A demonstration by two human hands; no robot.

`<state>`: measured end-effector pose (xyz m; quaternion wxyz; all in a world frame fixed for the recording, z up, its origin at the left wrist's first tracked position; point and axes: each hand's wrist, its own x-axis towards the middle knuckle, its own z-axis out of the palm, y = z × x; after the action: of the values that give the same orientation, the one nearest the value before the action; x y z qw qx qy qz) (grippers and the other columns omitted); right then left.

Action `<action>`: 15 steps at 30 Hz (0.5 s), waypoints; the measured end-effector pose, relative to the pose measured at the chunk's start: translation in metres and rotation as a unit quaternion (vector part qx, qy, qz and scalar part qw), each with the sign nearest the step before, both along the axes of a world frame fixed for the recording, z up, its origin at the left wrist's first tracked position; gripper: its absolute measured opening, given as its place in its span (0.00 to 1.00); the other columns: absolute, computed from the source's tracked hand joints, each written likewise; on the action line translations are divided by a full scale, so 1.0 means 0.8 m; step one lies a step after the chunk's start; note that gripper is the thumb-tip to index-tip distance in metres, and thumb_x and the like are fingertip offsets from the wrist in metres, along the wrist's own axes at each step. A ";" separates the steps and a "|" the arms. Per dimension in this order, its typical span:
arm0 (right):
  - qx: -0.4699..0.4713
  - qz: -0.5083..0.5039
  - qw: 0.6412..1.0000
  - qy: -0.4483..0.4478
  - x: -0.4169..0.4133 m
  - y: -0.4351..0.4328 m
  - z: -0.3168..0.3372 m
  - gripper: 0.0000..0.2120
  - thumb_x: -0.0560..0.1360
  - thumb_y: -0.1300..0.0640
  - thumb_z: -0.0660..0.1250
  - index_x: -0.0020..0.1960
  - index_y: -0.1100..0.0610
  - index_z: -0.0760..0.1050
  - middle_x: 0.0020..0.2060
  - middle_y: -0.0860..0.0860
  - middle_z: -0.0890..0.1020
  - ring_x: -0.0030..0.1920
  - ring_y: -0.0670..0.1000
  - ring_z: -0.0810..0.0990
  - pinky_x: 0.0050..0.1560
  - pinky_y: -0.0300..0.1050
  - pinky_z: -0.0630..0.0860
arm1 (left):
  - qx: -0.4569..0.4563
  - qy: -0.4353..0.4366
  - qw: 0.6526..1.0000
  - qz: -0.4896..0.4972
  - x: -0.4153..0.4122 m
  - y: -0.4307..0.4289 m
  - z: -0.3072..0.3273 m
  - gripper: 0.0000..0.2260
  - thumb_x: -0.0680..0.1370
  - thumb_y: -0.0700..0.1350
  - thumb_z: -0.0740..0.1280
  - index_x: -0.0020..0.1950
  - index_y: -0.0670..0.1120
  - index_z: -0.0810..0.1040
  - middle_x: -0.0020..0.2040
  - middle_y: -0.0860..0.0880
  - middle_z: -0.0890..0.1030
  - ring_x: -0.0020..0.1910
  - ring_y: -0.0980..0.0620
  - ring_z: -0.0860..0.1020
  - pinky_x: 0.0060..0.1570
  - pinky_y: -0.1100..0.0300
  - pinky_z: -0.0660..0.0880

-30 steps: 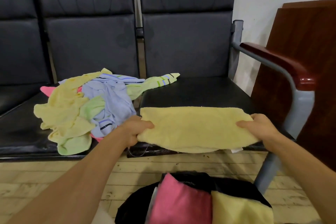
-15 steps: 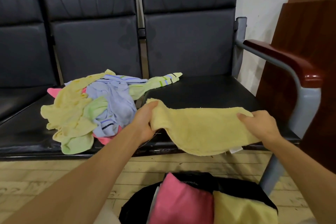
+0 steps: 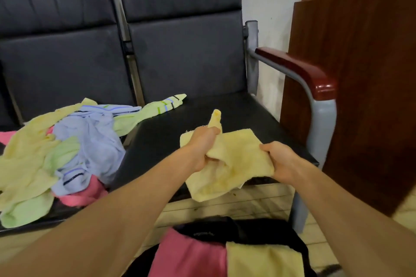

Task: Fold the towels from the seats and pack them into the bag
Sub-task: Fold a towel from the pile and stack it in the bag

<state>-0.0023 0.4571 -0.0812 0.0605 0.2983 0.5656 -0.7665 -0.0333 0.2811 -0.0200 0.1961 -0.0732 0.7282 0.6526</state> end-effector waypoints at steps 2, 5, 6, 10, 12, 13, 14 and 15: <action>-0.016 -0.002 1.000 0.009 -0.003 0.002 -0.007 0.11 0.81 0.58 0.59 0.60 0.61 0.73 0.53 0.60 0.82 0.52 0.60 0.82 0.45 0.54 0.80 | -0.032 0.011 0.999 -0.026 0.008 0.025 -0.009 0.05 0.81 0.46 0.59 0.57 0.50 0.69 0.46 0.44 0.78 0.44 0.47 0.77 0.48 0.54 0.75; -0.023 -0.008 1.000 0.010 -0.008 0.005 -0.010 0.12 0.81 0.56 0.59 0.58 0.60 0.77 0.53 0.60 0.83 0.53 0.60 0.83 0.49 0.55 0.81 | -0.115 0.051 0.988 -0.092 0.018 0.056 -0.025 0.11 0.81 0.47 0.56 0.58 0.45 0.74 0.46 0.43 0.79 0.42 0.46 0.77 0.47 0.54 0.75; -0.026 -0.011 1.000 0.009 -0.009 0.005 -0.009 0.13 0.81 0.54 0.59 0.59 0.59 0.77 0.53 0.60 0.83 0.53 0.59 0.83 0.51 0.56 0.81 | -0.130 0.057 0.984 -0.105 0.020 0.063 -0.027 0.14 0.82 0.48 0.56 0.56 0.42 0.76 0.42 0.43 0.78 0.38 0.46 0.76 0.42 0.57 0.74; 0.001 -0.007 1.000 0.017 -0.013 0.003 -0.006 0.19 0.81 0.45 0.58 0.56 0.58 0.78 0.48 0.59 0.85 0.47 0.58 0.84 0.51 0.55 0.81 | -0.063 0.027 0.992 -0.106 0.026 0.061 -0.019 0.15 0.83 0.47 0.53 0.45 0.39 0.72 0.38 0.42 0.74 0.30 0.48 0.72 0.32 0.58 0.70; 0.031 0.008 0.999 0.023 -0.011 -0.002 -0.003 0.20 0.79 0.42 0.62 0.55 0.58 0.79 0.49 0.58 0.85 0.49 0.59 0.84 0.54 0.56 0.80 | -0.022 0.008 0.994 -0.104 0.028 0.045 -0.018 0.13 0.83 0.44 0.55 0.49 0.37 0.73 0.40 0.40 0.76 0.34 0.47 0.75 0.36 0.57 0.73; 0.053 0.023 0.998 0.025 -0.010 -0.005 -0.002 0.20 0.77 0.41 0.64 0.55 0.58 0.79 0.49 0.57 0.85 0.49 0.58 0.84 0.55 0.57 0.80 | 0.003 0.002 0.995 -0.099 0.029 0.035 -0.020 0.12 0.82 0.43 0.57 0.51 0.36 0.74 0.42 0.40 0.77 0.37 0.46 0.77 0.40 0.56 0.75; 0.083 0.046 0.995 0.026 -0.008 -0.009 0.001 0.21 0.76 0.41 0.67 0.56 0.58 0.78 0.49 0.57 0.85 0.49 0.58 0.84 0.55 0.57 0.80 | 0.039 -0.002 0.995 -0.089 0.031 0.022 -0.020 0.10 0.81 0.42 0.59 0.53 0.37 0.75 0.44 0.40 0.79 0.40 0.46 0.78 0.45 0.54 0.76; 0.118 0.074 0.990 0.028 -0.006 -0.014 0.003 0.21 0.75 0.42 0.69 0.57 0.58 0.78 0.50 0.56 0.84 0.49 0.57 0.84 0.55 0.56 0.80 | 0.084 -0.015 0.993 -0.078 0.034 0.009 -0.020 0.10 0.80 0.42 0.61 0.56 0.38 0.76 0.47 0.41 0.79 0.44 0.46 0.79 0.49 0.53 0.76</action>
<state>-0.0073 0.4460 -0.0791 0.0654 0.2394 0.6740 -0.6958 -0.0064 0.2881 -0.0362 0.2627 -0.0089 0.6712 0.6931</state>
